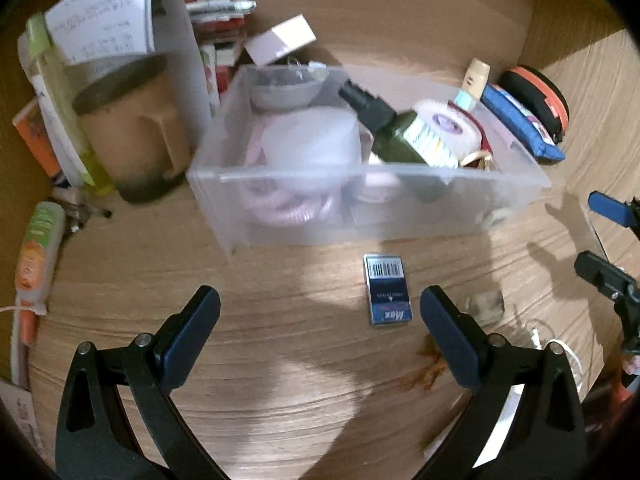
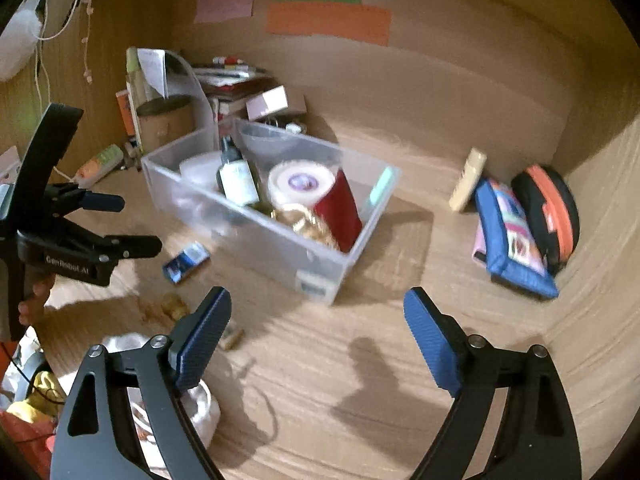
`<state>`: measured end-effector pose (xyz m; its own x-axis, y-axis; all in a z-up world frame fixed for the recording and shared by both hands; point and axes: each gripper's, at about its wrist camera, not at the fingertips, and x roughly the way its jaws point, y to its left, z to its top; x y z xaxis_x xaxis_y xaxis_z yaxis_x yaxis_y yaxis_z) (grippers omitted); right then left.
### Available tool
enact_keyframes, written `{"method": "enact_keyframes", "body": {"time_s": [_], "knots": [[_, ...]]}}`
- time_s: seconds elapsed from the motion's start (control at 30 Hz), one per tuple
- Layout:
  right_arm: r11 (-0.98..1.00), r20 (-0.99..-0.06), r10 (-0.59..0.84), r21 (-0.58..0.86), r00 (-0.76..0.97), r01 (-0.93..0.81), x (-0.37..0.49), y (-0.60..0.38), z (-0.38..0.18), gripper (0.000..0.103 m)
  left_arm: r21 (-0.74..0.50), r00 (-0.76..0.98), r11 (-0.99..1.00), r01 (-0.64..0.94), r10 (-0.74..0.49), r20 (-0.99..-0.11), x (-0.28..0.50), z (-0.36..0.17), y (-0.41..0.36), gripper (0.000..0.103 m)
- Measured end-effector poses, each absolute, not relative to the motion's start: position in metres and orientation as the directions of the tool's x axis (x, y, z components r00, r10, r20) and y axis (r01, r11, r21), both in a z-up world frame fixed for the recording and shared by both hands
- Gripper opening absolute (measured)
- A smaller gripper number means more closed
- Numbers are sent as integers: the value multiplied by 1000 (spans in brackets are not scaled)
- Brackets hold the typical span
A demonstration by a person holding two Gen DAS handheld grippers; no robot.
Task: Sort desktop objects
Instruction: 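Grasp the blue Max box with the left tool while the right tool grasps the small metal tin, then lower the blue Max box and metal tin into the clear box and release both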
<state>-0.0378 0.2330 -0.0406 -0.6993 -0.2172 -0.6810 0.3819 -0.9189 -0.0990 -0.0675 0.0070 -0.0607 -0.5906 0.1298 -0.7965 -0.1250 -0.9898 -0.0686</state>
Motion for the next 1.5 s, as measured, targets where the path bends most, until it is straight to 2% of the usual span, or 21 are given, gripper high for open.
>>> {"method": "enact_keyframes", "body": {"time_s": [0.1,0.23,0.33,0.4,0.47,0.63,0.73,0.9,0.93,0.97,1.03,1.37,1.5], "knots": [[-911,-715,-243,-65,-656,407,-41,233,-54,86,-63,-575,-989,-137,131,-808,-70,-68,13,101],[-889,-740,-272,-53,-616,456,-46,224,-66,84,-50,-555,-983,-175,140,-820,-72,-74,24,83],[-866,-761,-302,-33,-574,499,-51,216,-72,72,-41,-536,-981,-192,140,-832,-76,-78,32,81],[-849,-778,-325,-9,-537,528,-55,212,-76,66,-38,-523,-980,-198,138,-841,-81,-80,34,72],[-836,-790,-335,-3,-513,549,-57,208,-79,60,-16,-526,-981,-194,118,-843,-84,-81,36,69],[-800,-822,-342,1,-455,599,-60,194,-89,57,-7,-539,-983,-181,105,-836,-87,-84,41,68],[-777,-836,-338,-11,-432,630,-60,184,-94,49,-5,-548,-984,-179,104,-830,-85,-85,44,64],[-762,-845,-356,15,-399,648,-61,177,-96,39,2,-572,-981,-193,111,-812,-82,-85,49,37],[-764,-847,-363,32,-388,644,-62,177,-97,33,3,-575,-981,-194,111,-810,-82,-85,49,29],[-779,-846,-358,36,-396,626,-64,177,-98,26,6,-578,-981,-193,109,-809,-82,-84,48,27],[-796,-848,-340,29,-407,605,-67,177,-97,22,-6,-577,-982,-190,117,-808,-81,-83,45,27],[-823,-808,-400,109,-432,558,-68,196,-77,22,-72,-625,-985,-159,157,-765,-67,-67,30,27],[-830,-773,-406,88,-487,551,-63,202,-53,22,-100,-670,-979,-178,195,-716,-56,-44,31,27]]}}
